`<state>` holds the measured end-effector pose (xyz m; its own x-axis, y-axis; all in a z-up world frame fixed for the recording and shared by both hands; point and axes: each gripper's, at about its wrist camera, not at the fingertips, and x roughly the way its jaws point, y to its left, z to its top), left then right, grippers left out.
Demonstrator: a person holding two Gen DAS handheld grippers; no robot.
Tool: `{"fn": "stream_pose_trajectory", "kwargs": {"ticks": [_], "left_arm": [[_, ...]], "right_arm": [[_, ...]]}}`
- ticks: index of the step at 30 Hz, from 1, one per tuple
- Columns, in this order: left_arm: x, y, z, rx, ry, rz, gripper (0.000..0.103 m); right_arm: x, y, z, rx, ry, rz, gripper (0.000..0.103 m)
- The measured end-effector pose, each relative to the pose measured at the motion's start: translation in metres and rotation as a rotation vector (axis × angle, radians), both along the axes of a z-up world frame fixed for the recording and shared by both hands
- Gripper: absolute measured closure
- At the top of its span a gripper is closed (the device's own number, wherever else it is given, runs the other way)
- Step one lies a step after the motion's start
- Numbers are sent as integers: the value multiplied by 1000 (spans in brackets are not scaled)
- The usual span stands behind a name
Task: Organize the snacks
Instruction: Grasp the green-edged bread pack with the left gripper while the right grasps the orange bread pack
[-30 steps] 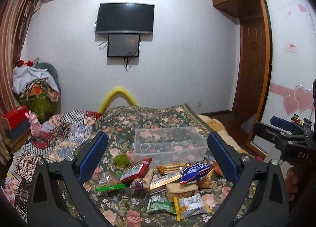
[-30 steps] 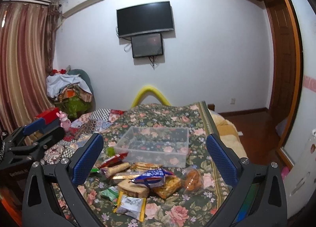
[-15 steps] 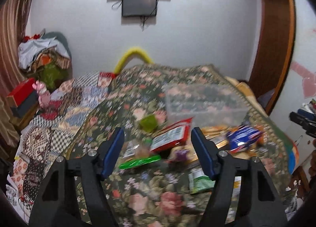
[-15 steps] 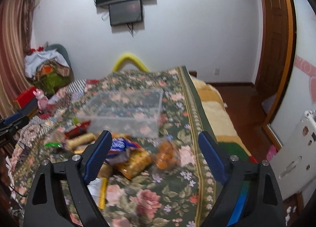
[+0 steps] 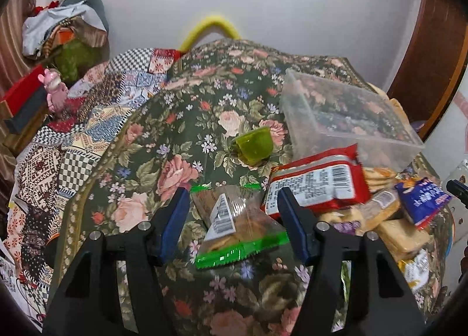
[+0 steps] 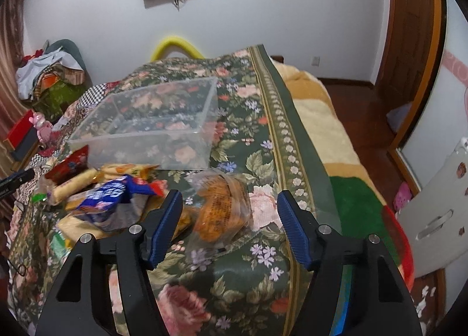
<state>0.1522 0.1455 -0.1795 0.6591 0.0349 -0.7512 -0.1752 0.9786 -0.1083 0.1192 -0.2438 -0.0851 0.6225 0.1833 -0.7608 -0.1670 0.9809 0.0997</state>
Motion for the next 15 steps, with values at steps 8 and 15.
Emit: {"fn": "stream_pose_trajectory", "kwargs": {"ticks": [8,15], "left_arm": [[22,4,-34,-11,93,-1,41],[28,1,-56,-5,126,0,40]], "right_arm": [[22,6,-23,16,72,24,39],[30,5,-45,24,133,16,39]]}}
